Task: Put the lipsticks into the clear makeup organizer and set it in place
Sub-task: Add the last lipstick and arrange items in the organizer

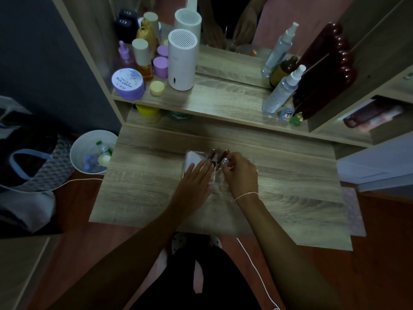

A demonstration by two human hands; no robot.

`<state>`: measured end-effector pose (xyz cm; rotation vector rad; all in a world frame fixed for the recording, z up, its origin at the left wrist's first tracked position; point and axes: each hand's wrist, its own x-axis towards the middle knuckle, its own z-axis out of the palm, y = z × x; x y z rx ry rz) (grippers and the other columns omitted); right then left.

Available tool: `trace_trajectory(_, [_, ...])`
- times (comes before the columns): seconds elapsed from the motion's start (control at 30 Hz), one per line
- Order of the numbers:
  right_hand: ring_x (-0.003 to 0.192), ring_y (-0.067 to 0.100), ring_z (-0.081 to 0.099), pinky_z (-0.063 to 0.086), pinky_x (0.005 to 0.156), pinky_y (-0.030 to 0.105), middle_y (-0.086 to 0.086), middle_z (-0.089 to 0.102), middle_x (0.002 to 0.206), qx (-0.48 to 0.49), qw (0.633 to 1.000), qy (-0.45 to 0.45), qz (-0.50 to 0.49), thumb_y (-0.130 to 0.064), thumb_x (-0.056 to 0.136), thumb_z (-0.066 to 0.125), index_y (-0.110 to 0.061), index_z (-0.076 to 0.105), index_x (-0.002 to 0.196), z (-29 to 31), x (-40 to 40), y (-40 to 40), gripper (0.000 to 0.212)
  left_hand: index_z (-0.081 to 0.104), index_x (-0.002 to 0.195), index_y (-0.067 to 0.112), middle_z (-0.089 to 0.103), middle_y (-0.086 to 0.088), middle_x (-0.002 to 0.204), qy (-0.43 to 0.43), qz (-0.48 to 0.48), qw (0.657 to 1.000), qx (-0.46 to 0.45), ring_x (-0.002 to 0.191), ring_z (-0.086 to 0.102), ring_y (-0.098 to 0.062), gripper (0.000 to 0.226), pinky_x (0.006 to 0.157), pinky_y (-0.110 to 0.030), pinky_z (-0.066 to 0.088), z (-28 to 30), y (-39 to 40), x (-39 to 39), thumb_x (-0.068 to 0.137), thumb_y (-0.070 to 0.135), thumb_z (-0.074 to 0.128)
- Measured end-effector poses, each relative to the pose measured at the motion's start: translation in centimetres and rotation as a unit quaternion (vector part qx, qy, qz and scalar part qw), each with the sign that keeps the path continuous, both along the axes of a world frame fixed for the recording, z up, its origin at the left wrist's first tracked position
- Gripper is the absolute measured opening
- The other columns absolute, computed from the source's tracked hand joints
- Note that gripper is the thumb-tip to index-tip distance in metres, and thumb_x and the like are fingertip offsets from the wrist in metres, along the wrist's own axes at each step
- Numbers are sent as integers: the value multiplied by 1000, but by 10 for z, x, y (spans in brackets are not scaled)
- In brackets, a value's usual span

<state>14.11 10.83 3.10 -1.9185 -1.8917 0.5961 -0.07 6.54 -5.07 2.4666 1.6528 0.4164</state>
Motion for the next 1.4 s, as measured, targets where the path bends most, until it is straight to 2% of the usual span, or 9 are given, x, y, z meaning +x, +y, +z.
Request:
trace_trajectory(0.27, [83, 24, 66, 54, 80, 41, 6, 72, 90, 21, 1000, 0, 18, -25, 84, 66, -15, 63, 100, 3, 1, -1, 19, 48, 132, 0, 50, -21, 139, -8, 3, 1000, 14, 129, 46, -34, 54, 105, -54, 37, 2, -1, 0, 88, 30, 49])
trace_trajectory(0.43, [108, 23, 53, 48, 94, 43, 8, 62, 115, 99, 994, -26, 35, -35, 95, 46, -18, 56, 115, 8, 6, -10, 28, 42, 135, -2, 46, -22, 142, -22, 19, 999, 21, 131, 43, -34, 55, 107, -53, 34, 5, -1, 0, 90, 29, 42])
trace_trajectory(0.53, [142, 29, 29, 27, 117, 48, 11, 40, 149, 72, 991, -84, 74, -30, 100, 37, -12, 39, 140, 4, 12, -14, 45, 38, 138, -1, 41, -21, 145, -11, 28, 999, 20, 134, 40, -33, 56, 110, -51, 29, 5, 0, 0, 92, 30, 40])
trace_trajectory(0.63, [149, 30, 6, 8, 120, 51, 7, 18, 160, 38, 987, -126, 98, -29, 101, 33, -14, 22, 148, -4, 17, -16, 50, 38, 139, 1, 38, -21, 147, 13, 15, 1000, 18, 135, 38, -34, 53, 110, -51, 31, 3, 0, -1, 94, 30, 36])
trace_trajectory(0.83, [144, 35, 24, 20, 118, 57, 11, 41, 150, 99, 986, -107, 85, -16, 96, 48, -12, 48, 136, -8, 20, -31, 40, 53, 130, 4, 57, -20, 132, 27, 6, 997, 74, 123, 53, -34, 46, 102, -53, 43, 1, 1, 1, 87, 21, 53])
trace_trajectory(0.97, [145, 33, 23, 18, 119, 55, 11, 40, 150, 89, 991, -83, 59, -21, 96, 43, -15, 48, 136, -9, 24, -35, 41, 61, 120, 5, 68, -17, 111, -26, 49, 991, 124, 97, 65, -31, 47, 87, -46, 52, 9, 9, 5, 74, 5, 73])
trace_trajectory(1.07, [146, 32, 20, 16, 119, 54, 11, 38, 151, 86, 992, -72, 53, -28, 97, 36, -16, 48, 137, -7, 29, -36, 43, 64, 116, 10, 71, -11, 96, -45, 85, 987, 127, 81, 65, -27, 45, 68, -38, 51, 18, 15, 7, 73, 7, 78])
trace_trajectory(1.23, [144, 34, 23, 19, 118, 56, 12, 40, 150, 91, 993, -56, 46, -15, 95, 49, -14, 52, 130, -7, 35, -34, 35, 71, 104, 11, 71, -9, 84, -31, 110, 987, 113, 72, 65, -26, 35, 61, -35, 50, 27, 21, 7, 71, 16, 82])
trace_trajectory(1.4, [145, 32, 22, 18, 118, 55, 9, 39, 151, 82, 993, -59, 64, -18, 95, 50, -15, 48, 135, -6, 35, -30, 40, 73, 93, 9, 70, -10, 83, -43, 107, 989, 87, 72, 65, -29, 29, 60, -34, 49, 29, 27, 4, 67, 16, 83])
